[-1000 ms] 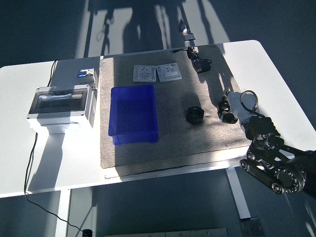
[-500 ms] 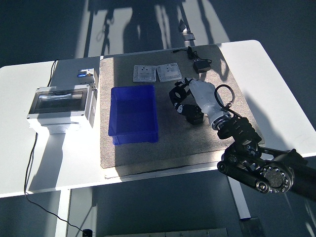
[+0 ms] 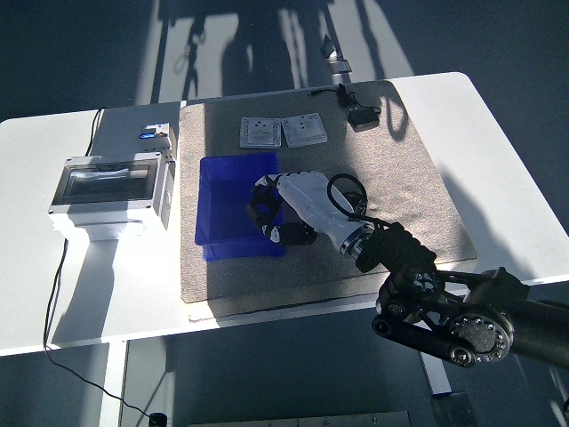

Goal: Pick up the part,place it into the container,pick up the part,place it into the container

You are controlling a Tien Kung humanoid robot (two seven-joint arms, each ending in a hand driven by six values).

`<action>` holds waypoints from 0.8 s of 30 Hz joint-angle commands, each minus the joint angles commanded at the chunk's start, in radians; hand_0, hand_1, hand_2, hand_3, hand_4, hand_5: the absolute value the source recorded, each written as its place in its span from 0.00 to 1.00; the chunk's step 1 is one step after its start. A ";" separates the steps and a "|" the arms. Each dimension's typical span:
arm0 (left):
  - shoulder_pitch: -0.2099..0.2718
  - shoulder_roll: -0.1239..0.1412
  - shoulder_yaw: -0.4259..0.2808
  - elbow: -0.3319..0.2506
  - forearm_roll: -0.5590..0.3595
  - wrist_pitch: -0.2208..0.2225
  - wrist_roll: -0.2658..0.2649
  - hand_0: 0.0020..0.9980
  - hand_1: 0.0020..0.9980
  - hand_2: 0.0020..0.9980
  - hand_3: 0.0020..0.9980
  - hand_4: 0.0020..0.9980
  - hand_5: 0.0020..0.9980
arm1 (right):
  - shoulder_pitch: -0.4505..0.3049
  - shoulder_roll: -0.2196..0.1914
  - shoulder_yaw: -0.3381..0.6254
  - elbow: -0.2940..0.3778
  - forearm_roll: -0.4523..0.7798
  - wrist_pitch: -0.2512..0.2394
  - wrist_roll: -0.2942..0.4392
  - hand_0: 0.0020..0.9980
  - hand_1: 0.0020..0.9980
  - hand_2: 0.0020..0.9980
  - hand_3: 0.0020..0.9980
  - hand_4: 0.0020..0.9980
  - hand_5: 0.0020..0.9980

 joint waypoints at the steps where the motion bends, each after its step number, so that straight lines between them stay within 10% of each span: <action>1: 0.000 0.000 -0.001 0.000 0.001 0.000 -0.001 0.70 0.70 0.67 0.39 0.89 1.00 | -0.001 0.001 0.000 -0.001 -0.001 0.004 0.000 0.51 0.56 0.63 0.70 0.26 0.00; 24: 0.004 0.007 -0.004 0.000 -0.021 0.019 -0.047 0.70 0.69 0.66 0.37 0.89 1.00 | 0.041 0.042 -0.028 -0.078 0.002 0.034 -0.010 0.76 0.77 0.77 0.85 0.51 0.12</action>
